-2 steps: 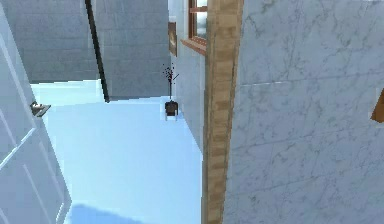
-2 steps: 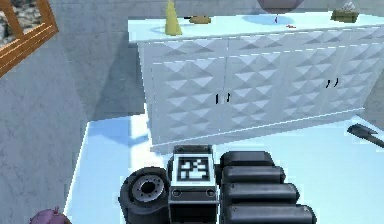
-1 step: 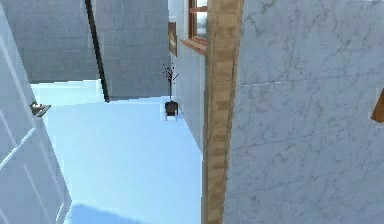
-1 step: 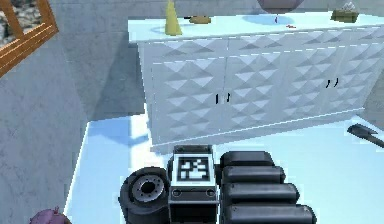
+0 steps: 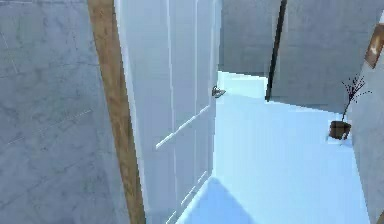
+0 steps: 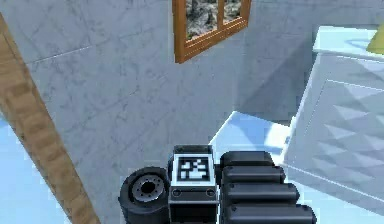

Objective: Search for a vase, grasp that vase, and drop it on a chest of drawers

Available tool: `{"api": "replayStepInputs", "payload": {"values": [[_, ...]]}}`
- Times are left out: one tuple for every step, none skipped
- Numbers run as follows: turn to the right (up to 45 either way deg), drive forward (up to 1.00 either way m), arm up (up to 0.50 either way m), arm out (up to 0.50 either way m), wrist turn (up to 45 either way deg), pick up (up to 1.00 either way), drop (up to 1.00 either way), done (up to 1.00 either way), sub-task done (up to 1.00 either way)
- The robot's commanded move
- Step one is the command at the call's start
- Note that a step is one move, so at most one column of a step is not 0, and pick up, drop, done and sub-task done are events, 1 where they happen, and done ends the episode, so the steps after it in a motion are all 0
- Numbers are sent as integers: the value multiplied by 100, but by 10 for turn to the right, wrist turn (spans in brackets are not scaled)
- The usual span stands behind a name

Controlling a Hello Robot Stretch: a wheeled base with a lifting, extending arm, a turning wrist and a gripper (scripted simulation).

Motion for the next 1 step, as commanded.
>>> {"api": "replayStepInputs", "payload": {"values": [[-450, 0, 0, 0, 0, 0, 0, 0, 0]]}}
